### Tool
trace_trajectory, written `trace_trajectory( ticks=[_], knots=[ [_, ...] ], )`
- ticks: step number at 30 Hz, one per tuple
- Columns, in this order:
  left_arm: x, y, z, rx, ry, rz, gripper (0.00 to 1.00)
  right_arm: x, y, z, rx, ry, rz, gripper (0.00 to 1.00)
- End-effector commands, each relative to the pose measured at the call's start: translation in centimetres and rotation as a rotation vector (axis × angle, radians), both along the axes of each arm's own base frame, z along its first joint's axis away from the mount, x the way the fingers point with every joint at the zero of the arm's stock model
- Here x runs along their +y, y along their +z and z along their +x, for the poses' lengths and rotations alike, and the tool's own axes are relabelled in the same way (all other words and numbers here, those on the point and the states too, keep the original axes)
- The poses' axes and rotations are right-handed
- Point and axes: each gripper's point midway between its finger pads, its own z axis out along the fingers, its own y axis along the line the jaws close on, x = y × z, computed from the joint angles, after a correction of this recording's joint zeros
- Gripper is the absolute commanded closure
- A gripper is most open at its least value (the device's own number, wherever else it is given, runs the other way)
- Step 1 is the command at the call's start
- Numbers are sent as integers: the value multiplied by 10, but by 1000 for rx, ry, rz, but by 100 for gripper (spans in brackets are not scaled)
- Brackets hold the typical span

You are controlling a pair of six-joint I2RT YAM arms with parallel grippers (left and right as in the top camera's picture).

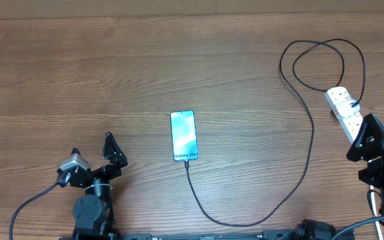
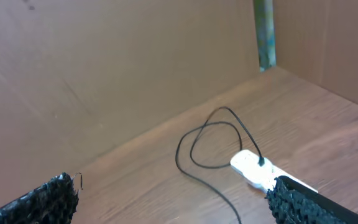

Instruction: Plug charger to phone and switch on socket

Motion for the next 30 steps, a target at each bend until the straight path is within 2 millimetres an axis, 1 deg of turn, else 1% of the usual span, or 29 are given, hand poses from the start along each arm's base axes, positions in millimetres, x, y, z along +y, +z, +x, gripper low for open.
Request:
trace_trajectory(
  ticks=[1, 6, 9, 11, 14, 17, 19, 23, 25, 27, 30],
  knots=[
    [3, 0, -1, -8, 18, -6, 0, 2, 0, -4, 8, 5, -3, 0],
    [3, 0, -1, -8, 18, -6, 0, 2, -11, -8, 53, 4, 8, 0],
    [3, 0, -1, -8, 18, -6, 0, 2, -8, -7, 42, 5, 6, 0],
    [3, 0, -1, -8, 18, -6, 1, 2, -13, -8, 60, 7, 3, 0],
    [3, 0, -1, -8, 18, -6, 0, 4, -16, -7, 83, 31, -44, 0],
    [3, 0, -1, -8, 18, -6, 1, 6, -26, -2, 113, 63, -75, 0],
    [3, 0, -1, -8, 18, -6, 0, 6, -36, 4, 131, 74, -74, 0],
    [3, 0, -1, -8, 18, -6, 0, 8, -57, 29, 124, 113, -65, 0],
    [3, 0, -1, -8, 18, -6, 1, 13, -66, 44, 77, 155, -66, 0],
    [3, 0, -1, -8, 18, -6, 0, 23, -74, 55, -1, 216, -74, 0],
    [3, 0, -1, -8, 18, -6, 0, 38, -84, 60, -147, 288, -96, 0]
  ],
)
